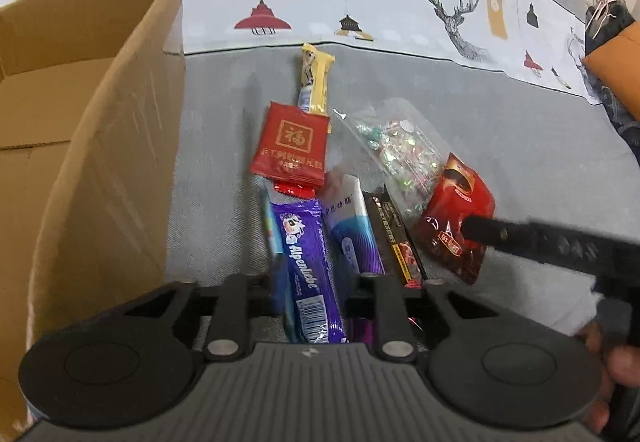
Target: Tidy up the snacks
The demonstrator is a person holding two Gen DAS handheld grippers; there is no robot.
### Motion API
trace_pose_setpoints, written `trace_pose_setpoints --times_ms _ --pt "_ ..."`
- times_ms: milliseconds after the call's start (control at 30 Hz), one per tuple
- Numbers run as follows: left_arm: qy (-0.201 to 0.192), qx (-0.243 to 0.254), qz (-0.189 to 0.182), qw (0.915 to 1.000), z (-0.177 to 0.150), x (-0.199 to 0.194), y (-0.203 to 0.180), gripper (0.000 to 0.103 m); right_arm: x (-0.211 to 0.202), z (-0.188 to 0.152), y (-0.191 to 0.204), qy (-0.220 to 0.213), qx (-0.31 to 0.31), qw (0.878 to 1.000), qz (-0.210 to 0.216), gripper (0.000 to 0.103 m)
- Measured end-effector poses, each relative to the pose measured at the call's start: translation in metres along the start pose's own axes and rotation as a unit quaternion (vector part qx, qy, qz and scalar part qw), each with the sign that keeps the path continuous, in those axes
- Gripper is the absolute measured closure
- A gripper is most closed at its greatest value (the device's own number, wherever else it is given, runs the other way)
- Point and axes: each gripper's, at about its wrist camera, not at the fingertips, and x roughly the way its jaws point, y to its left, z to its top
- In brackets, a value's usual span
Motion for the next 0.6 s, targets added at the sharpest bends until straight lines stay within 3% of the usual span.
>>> trace_pose_setpoints --times_ms 100,200,300,367,467,600 --pt "0.005 0.0 -0.003 1.0 0.0 0.003 0.002 0.101 -0.011 -0.011 0.008 0.02 -0.033 0.999 0.027 0.05" --pt "0.008 0.005 0.0 1.0 -0.002 0.003 0.0 0.103 -0.012 -0.023 0.017 0.056 -0.075 0.994 0.049 0.052" --pt "0.008 0.006 0.004 0.9999 -0.003 0.003 0.0 0.103 0.004 -0.036 0.03 0.105 -0.129 0.985 0.043 0.078" --pt "0.009 0.005 0.003 0.9999 -0.004 0.003 0.0 0.103 0.004 -0.04 0.033 0.103 -0.151 0.982 0.039 0.091" --pt "0.008 0.007 0.008 0.9999 -0.006 0.002 -0.001 0.103 0.001 -0.039 0.032 0.095 -0.151 0.983 0.028 0.099" --pt "0.002 -0.003 -0.003 1.0 -0.007 -0.006 0.0 0.103 -0.014 -0.032 0.028 0.057 -0.148 0.987 0.018 0.101"
